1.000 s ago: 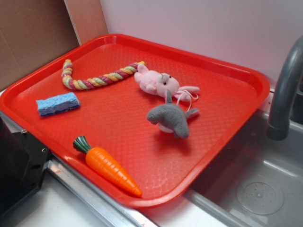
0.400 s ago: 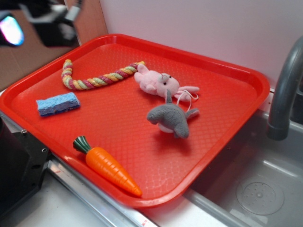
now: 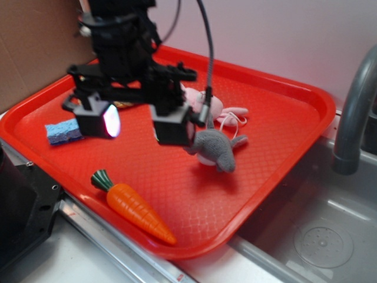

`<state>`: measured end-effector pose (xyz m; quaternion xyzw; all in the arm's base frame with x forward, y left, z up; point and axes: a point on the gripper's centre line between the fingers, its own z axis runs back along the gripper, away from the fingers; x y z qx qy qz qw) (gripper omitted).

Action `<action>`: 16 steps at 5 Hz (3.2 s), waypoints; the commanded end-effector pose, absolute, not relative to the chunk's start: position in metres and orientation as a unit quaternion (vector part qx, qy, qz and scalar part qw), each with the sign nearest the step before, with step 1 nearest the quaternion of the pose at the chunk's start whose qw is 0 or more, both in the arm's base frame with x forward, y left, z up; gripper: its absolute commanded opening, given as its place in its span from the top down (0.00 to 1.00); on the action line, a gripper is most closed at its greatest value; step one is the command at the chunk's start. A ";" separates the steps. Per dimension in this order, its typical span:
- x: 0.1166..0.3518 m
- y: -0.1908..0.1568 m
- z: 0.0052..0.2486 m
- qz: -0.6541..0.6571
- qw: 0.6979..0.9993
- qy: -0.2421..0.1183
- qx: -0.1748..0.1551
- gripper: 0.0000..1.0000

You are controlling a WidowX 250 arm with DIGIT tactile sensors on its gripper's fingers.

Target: Grab the carrot.

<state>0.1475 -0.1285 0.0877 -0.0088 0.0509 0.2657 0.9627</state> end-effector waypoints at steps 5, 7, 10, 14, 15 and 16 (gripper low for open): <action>0.114 -0.115 0.050 0.276 0.958 0.060 -0.048 0.00; 0.127 -0.128 0.028 0.269 0.959 0.072 -0.043 0.00; 0.142 -0.154 0.005 0.243 0.964 0.104 0.015 0.38; 0.173 -0.079 0.103 0.004 0.997 -0.064 0.033 1.00; 0.197 -0.040 0.147 -0.016 0.994 -0.065 0.086 1.00; 0.209 -0.033 0.164 0.005 0.999 -0.026 0.037 1.00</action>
